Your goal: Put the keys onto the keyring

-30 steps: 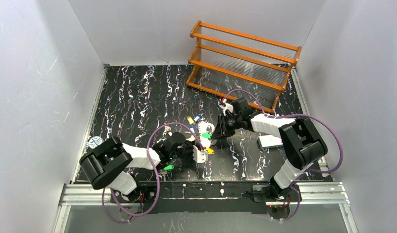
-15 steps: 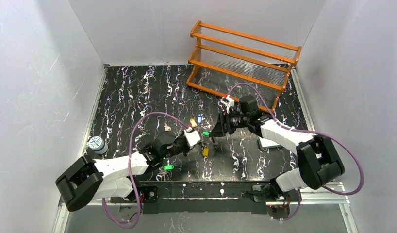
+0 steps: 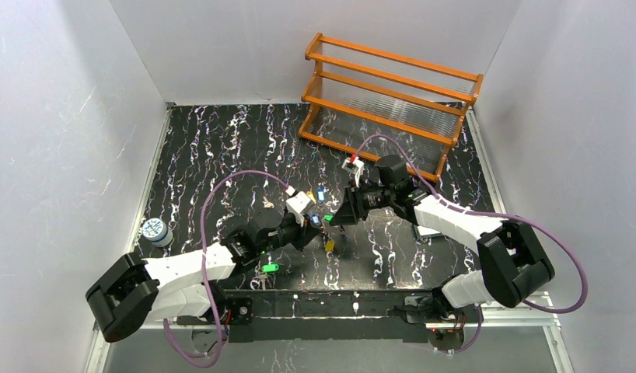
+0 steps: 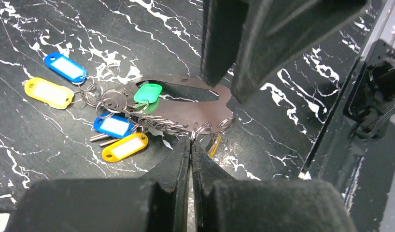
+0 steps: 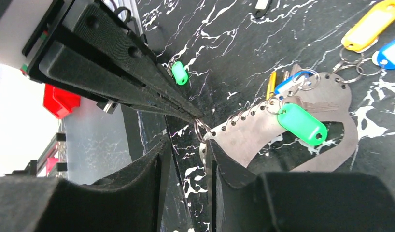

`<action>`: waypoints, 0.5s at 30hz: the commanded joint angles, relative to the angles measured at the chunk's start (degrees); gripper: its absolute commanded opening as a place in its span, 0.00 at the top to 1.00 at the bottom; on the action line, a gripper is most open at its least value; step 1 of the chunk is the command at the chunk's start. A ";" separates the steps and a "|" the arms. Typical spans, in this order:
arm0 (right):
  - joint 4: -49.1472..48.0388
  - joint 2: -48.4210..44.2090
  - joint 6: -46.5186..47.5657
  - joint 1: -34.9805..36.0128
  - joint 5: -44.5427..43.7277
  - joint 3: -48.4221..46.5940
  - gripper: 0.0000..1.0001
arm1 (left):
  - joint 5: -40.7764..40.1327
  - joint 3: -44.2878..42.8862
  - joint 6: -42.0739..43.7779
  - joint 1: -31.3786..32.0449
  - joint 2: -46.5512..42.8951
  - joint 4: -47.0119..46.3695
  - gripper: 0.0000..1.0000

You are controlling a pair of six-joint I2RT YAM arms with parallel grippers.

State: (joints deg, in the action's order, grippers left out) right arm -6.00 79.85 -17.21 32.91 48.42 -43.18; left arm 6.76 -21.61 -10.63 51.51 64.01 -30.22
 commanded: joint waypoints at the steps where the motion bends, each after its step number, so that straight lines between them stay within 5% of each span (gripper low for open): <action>1: 0.90 -0.93 3.11 1.89 0.77 -2.07 0.60 | -2.92 -1.97 -7.12 0.28 -3.28 1.11 1.00; 15: 2.37 0.39 3.77 5.60 -2.28 -3.13 0.66 | -5.31 -2.45 -10.29 0.26 -5.51 2.07 1.00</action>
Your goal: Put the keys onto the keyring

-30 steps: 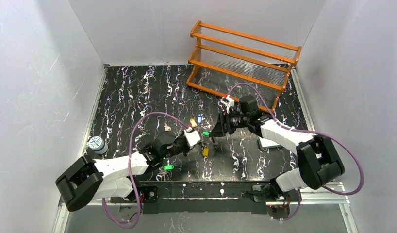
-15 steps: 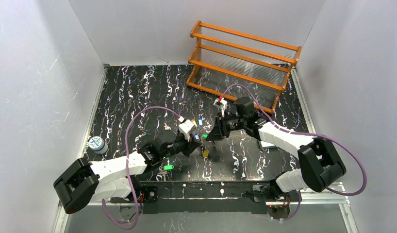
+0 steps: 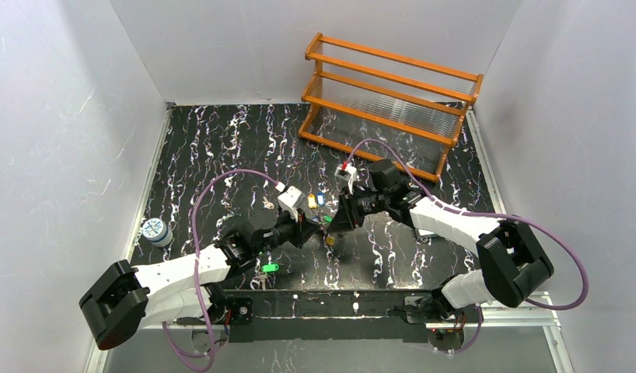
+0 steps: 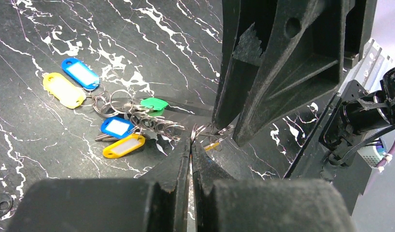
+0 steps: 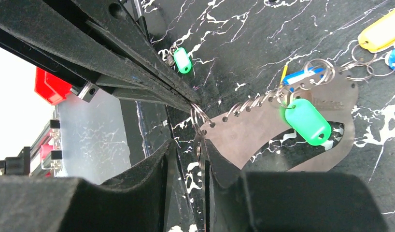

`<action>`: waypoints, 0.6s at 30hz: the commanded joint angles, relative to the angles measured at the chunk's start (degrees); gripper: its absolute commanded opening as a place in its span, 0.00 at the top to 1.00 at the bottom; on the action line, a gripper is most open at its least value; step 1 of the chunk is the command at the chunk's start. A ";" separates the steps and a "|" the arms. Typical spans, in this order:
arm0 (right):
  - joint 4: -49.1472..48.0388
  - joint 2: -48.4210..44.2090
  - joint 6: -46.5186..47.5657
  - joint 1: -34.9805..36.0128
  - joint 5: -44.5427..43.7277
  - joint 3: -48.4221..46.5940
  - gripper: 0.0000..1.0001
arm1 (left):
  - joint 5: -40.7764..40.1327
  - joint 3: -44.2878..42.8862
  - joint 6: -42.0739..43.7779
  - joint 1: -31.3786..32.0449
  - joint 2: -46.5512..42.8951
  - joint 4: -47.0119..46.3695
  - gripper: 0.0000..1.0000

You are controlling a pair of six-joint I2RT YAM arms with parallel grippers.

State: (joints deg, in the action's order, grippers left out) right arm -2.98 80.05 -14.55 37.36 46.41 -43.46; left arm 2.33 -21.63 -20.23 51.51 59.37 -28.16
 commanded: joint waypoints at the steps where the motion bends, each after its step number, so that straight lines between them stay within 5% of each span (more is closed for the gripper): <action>1: -0.77 0.22 1.08 1.36 -0.45 -3.01 0.66 | -0.85 -2.45 -0.69 0.28 -0.80 -0.02 1.00; 18: -1.68 2.49 0.08 3.41 -5.85 -5.13 0.73 | 0.70 -2.59 -0.36 0.26 -0.93 0.05 1.00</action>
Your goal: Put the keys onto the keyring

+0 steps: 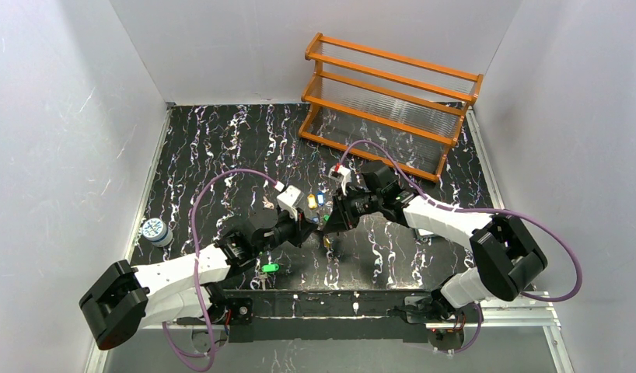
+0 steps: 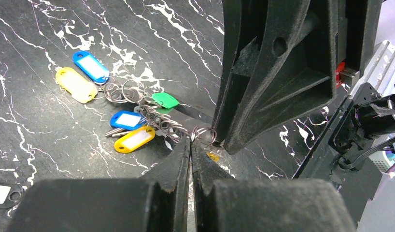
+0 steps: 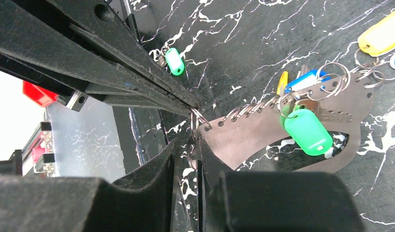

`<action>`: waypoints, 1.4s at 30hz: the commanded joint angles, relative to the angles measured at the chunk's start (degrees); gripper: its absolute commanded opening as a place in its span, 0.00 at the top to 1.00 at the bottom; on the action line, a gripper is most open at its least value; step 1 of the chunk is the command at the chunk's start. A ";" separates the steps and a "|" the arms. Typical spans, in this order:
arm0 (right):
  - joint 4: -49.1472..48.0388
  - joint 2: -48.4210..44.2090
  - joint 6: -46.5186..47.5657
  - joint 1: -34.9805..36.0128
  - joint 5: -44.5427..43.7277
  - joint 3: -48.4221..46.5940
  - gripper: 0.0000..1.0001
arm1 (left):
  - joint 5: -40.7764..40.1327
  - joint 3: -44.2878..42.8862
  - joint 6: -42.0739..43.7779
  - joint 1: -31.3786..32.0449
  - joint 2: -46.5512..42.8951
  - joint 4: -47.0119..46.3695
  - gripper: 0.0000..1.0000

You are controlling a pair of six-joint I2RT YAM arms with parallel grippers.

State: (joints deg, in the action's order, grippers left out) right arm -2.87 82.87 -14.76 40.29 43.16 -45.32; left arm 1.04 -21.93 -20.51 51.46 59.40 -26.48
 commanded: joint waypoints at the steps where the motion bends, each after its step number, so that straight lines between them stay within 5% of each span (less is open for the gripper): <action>1: -1.78 -0.38 0.31 0.43 -2.83 -3.30 0.73 | 2.08 -2.24 -0.06 0.36 -0.95 -1.59 1.00; 17: -1.69 -1.11 -0.48 0.47 -6.28 -3.22 0.73 | 2.18 -2.41 -0.05 0.32 -0.77 -1.58 1.00; 20: -1.85 -1.54 -0.24 0.44 -5.03 -2.87 0.79 | 1.87 -2.41 -0.05 0.32 -0.90 -1.50 1.00; 23: -2.06 -2.28 0.12 0.44 -4.10 -2.14 0.99 | 1.54 -2.46 0.10 0.31 -1.03 -1.20 1.00; 26: -1.80 -3.16 1.07 0.44 -3.32 -1.65 0.99 | 0.50 -3.03 0.98 0.31 -1.76 1.11 0.99; 29: -1.78 -4.23 1.82 0.46 -2.31 -1.76 0.99 | -3.86 -4.23 2.39 0.31 -3.57 5.40 0.52; 31: -1.79 -4.81 2.38 0.47 -1.54 -2.14 0.99 | -4.85 -4.89 3.50 0.29 -5.37 7.66 0.33; 42: -2.84 -8.67 6.96 0.49 -2.99 -4.60 0.99 | 8.19 -2.20 22.69 0.31 -17.84 8.33 0.31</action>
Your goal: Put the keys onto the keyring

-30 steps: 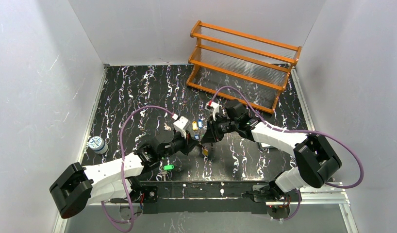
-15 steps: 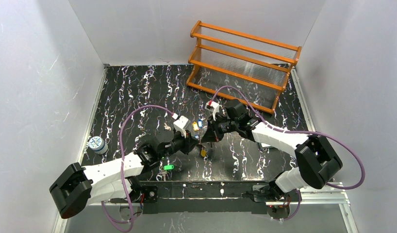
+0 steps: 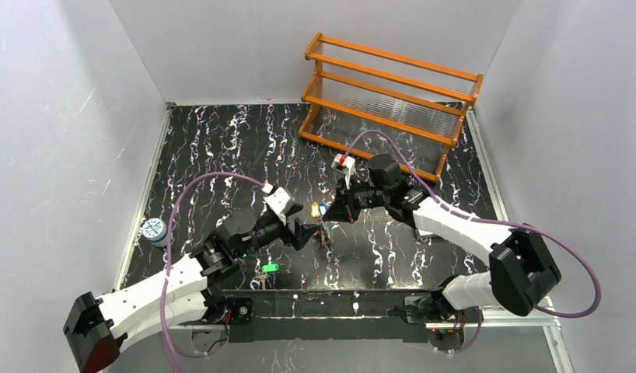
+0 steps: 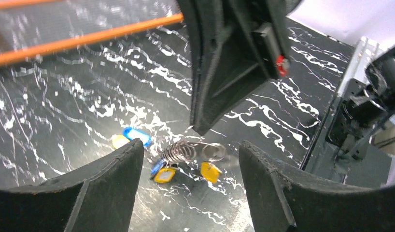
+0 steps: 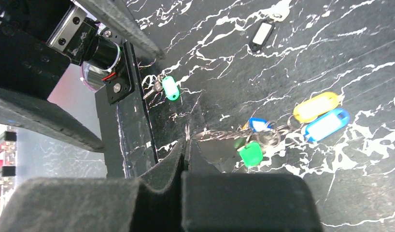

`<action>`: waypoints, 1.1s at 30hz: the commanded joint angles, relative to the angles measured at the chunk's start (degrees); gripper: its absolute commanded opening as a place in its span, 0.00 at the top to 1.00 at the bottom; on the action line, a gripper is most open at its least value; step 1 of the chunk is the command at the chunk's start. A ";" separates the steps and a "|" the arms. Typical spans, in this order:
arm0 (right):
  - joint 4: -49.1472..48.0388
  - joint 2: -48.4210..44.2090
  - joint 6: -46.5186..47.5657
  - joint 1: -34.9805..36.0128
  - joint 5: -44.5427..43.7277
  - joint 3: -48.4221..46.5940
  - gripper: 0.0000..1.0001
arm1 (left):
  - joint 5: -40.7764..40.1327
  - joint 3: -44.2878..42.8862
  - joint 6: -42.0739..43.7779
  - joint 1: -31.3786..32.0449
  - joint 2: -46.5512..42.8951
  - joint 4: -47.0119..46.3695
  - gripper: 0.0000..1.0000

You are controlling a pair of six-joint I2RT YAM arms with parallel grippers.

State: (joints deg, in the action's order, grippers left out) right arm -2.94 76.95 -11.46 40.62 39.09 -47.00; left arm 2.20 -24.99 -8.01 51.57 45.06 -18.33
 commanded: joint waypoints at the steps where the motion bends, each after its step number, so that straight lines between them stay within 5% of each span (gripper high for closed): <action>1: -4.01 -3.19 3.98 0.15 1.49 -2.20 0.99 | 8.60 1.61 12.60 0.20 -4.29 -0.42 0.32; 12: -23.29 -12.76 13.55 0.55 8.19 12.02 0.99 | 14.86 8.67 21.45 0.20 -7.18 -11.17 0.47; 21: -25.75 -13.92 21.64 1.29 14.86 15.68 0.99 | 20.79 9.20 21.47 0.20 -2.96 -15.57 0.58; 33: -24.15 -12.41 23.38 3.42 12.89 15.00 0.99 | 22.58 8.78 15.67 0.20 3.46 -21.75 0.84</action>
State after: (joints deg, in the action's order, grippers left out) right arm -24.18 64.62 10.15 43.57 51.55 -31.16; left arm 23.64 -15.70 9.43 51.57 47.68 -36.67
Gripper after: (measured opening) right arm 0.030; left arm 0.209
